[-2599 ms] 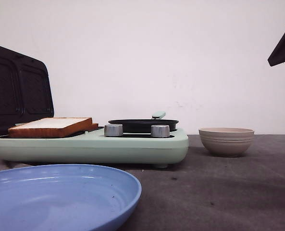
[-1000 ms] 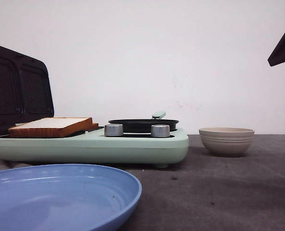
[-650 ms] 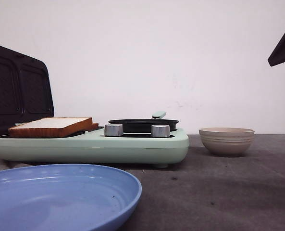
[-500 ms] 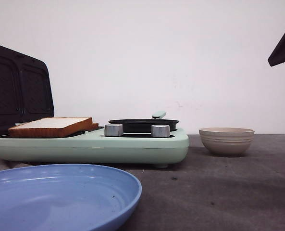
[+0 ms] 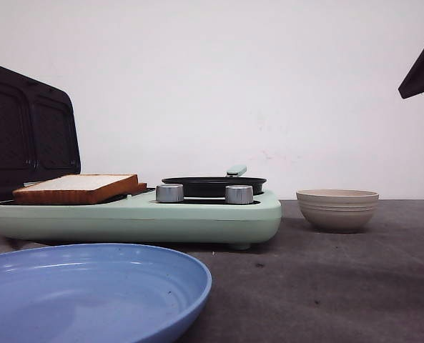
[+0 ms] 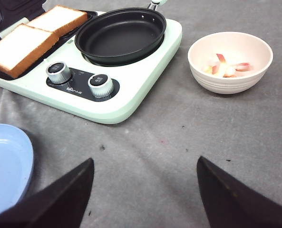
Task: Make breakfast with bread and shrimp
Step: 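Grasp the grey lid handle with the left gripper and start closing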
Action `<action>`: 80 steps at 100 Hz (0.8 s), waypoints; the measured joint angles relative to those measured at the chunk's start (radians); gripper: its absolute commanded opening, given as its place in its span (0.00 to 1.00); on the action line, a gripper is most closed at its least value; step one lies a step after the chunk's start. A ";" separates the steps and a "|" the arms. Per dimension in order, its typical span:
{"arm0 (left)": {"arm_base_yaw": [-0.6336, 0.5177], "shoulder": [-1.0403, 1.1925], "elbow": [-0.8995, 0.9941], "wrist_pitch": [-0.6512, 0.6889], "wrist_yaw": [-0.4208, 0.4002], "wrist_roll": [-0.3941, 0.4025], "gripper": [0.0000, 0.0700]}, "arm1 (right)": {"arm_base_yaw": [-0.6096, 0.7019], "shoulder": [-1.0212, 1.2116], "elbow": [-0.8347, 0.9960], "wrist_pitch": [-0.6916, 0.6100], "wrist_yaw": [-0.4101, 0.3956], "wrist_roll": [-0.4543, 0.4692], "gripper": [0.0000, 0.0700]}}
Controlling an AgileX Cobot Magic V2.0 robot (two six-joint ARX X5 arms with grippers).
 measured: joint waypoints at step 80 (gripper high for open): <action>-0.039 -0.003 0.010 -0.051 -0.078 0.034 0.08 | 0.000 0.000 0.000 -0.003 0.000 0.000 0.61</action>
